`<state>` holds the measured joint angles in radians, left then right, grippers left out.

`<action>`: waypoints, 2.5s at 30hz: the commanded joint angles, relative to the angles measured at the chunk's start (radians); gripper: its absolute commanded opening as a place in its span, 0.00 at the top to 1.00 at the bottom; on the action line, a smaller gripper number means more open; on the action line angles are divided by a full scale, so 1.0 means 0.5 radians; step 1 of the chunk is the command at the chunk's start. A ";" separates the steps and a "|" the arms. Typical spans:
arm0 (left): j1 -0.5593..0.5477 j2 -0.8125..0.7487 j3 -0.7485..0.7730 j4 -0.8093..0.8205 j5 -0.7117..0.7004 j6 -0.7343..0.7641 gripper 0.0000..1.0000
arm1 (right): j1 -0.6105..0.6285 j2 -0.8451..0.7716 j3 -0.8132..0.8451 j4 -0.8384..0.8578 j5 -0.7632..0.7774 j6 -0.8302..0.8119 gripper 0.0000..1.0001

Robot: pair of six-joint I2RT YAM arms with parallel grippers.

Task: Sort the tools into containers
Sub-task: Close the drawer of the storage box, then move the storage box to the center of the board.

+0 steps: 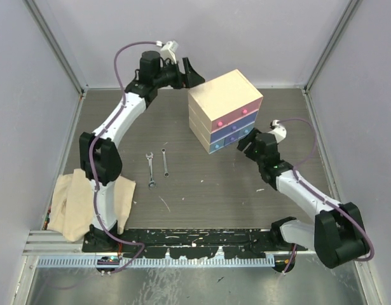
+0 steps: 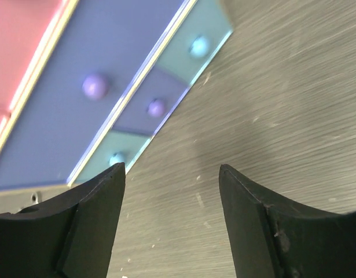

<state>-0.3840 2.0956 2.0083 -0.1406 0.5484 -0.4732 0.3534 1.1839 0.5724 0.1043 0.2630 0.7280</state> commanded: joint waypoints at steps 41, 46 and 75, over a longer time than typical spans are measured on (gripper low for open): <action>0.283 -1.805 -2.039 -0.655 -0.876 0.146 0.20 | -0.839 1.352 2.274 -0.337 -1.933 -0.573 0.30; 0.282 -1.760 -2.047 -0.622 -0.821 0.134 0.22 | -0.823 1.404 2.273 -0.355 -2.005 -0.535 0.34; 0.280 -1.731 -1.798 -0.572 -0.880 0.213 0.25 | -0.378 1.084 1.886 -0.371 -1.353 -0.616 0.37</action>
<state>-0.2478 1.2377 1.0271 -0.4839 0.1219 -0.4011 0.1581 1.8477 1.5627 -0.0444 -0.5339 0.4000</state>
